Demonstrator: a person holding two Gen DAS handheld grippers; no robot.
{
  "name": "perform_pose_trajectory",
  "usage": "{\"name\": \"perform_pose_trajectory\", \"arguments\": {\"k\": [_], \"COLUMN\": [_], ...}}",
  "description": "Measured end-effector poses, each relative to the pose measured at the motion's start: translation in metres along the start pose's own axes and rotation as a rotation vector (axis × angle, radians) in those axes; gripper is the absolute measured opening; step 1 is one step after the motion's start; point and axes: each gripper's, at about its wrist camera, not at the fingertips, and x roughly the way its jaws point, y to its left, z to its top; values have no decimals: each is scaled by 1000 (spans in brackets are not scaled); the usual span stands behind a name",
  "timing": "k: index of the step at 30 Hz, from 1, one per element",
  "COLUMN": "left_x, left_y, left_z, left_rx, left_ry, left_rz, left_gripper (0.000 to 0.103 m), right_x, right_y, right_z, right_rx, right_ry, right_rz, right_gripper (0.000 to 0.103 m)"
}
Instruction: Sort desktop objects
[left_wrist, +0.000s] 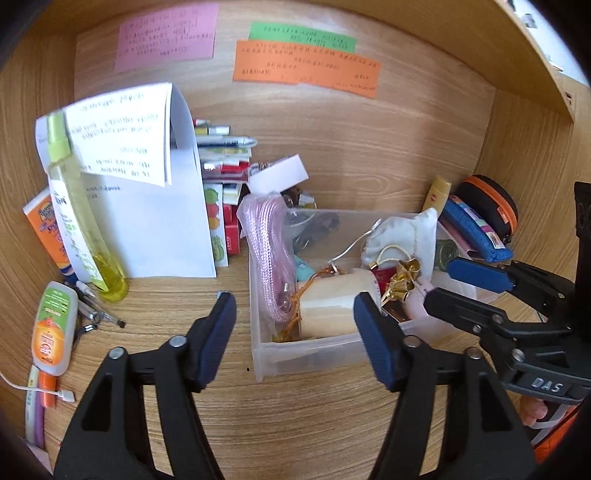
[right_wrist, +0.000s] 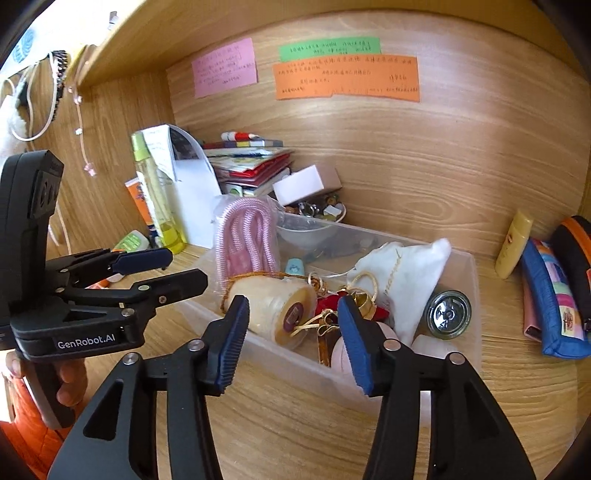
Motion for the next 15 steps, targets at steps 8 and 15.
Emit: {"name": "perform_pose_trajectory", "arguments": {"k": [8, 15], "left_x": [-19, -27], "left_y": [-10, -12], "left_z": [-2, -7], "left_rx": [18, 7], "left_ry": [-30, -50], "left_rz": [6, 63], "left_gripper": [72, 84], "right_x": [-34, -58], "right_y": [6, -1], "right_z": [-6, -19], "right_rx": [-42, -21], "right_ry": [-53, -56], "right_rz": [-50, -81], "right_gripper": [83, 90]}}
